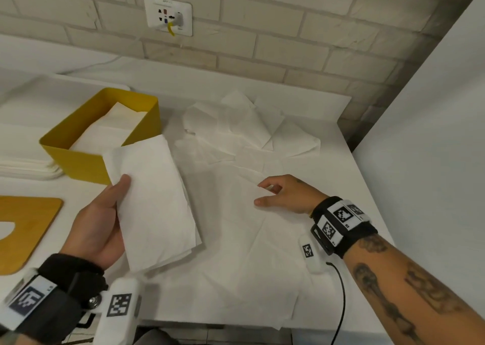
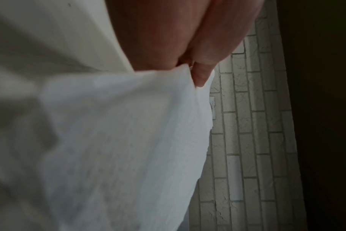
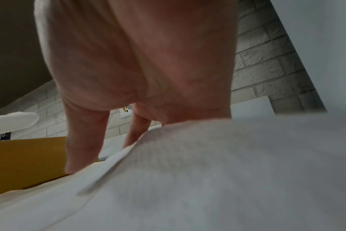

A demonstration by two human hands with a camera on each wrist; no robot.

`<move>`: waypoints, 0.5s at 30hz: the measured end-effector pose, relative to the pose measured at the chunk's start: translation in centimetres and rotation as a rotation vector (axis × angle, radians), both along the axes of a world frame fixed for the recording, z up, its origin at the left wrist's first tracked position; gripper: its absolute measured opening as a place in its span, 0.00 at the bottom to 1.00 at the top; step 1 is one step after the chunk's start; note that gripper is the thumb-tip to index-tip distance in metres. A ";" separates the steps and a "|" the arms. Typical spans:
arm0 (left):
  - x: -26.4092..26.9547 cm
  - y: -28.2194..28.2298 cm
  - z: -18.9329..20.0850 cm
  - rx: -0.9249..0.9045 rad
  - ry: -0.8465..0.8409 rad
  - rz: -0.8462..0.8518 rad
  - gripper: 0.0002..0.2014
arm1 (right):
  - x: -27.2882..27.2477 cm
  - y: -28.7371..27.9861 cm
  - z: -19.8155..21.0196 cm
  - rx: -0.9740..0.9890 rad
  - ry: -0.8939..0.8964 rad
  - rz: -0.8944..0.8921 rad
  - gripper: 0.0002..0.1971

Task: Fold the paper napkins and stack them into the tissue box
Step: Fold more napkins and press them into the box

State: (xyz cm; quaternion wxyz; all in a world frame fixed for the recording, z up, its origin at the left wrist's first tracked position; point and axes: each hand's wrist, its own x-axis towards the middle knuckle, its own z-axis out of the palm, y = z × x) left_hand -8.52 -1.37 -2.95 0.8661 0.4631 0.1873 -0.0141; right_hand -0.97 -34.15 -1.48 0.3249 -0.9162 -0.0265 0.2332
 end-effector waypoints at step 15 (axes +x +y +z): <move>0.2 -0.6 0.2 -0.002 0.000 -0.020 0.16 | 0.7 1.9 0.3 0.237 -0.161 -0.013 0.08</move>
